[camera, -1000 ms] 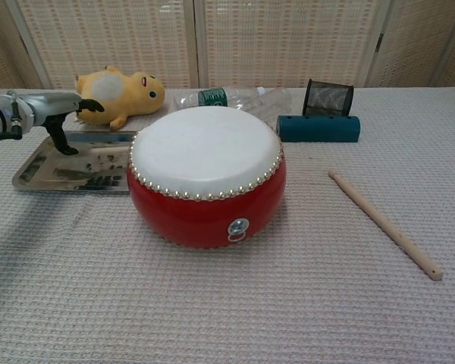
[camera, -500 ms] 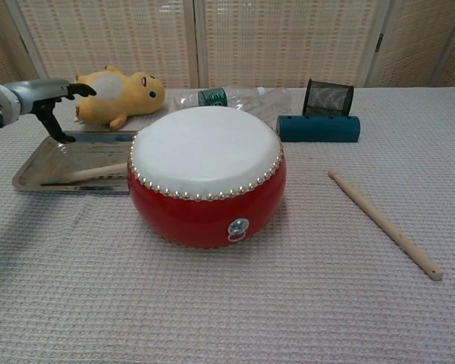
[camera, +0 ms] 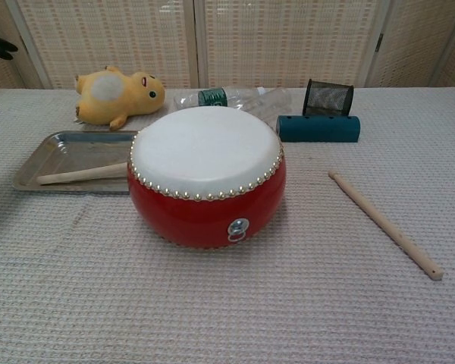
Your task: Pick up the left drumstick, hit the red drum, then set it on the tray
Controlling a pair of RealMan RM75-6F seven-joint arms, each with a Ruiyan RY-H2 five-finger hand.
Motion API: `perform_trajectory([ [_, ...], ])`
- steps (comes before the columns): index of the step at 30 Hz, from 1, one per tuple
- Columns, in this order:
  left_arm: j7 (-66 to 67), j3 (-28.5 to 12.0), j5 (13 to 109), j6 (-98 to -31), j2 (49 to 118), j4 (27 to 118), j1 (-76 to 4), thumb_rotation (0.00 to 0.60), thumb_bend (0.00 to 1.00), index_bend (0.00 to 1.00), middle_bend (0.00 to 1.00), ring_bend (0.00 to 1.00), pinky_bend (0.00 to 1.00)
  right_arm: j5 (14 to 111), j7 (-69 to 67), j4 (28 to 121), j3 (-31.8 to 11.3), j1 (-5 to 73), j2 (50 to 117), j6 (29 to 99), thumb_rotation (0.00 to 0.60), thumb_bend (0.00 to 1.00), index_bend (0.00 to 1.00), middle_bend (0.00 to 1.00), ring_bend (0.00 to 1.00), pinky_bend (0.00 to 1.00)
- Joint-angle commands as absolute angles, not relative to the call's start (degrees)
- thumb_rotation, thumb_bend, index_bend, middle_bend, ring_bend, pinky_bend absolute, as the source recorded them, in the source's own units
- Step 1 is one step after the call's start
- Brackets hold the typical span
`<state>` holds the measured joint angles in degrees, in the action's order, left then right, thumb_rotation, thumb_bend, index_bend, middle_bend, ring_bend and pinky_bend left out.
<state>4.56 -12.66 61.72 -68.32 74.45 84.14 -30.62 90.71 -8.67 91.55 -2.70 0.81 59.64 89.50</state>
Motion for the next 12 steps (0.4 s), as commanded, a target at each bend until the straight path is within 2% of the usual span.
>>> perform_trajectory([
  [1,4.5,-8.0,68.2,-76.7,71.7,89.3,-23.8,0.6,0.33,0.12,0.09,0.0,0.05,91.4,-10.1,90.8,-2.2,1.2,59.9,88.8,0.6,0.18,0.0,0.13,0.0,0.1],
  [12,6.2,-1.0,77.6,-88.4,71.8,92.4,-13.6,0.6,0.33,0.13,0.1,0.0,0.05,91.5,-8.3,90.5,-1.3,0.2,61.9,89.8,0.6,0.18,0.0,0.13,0.0,0.07],
])
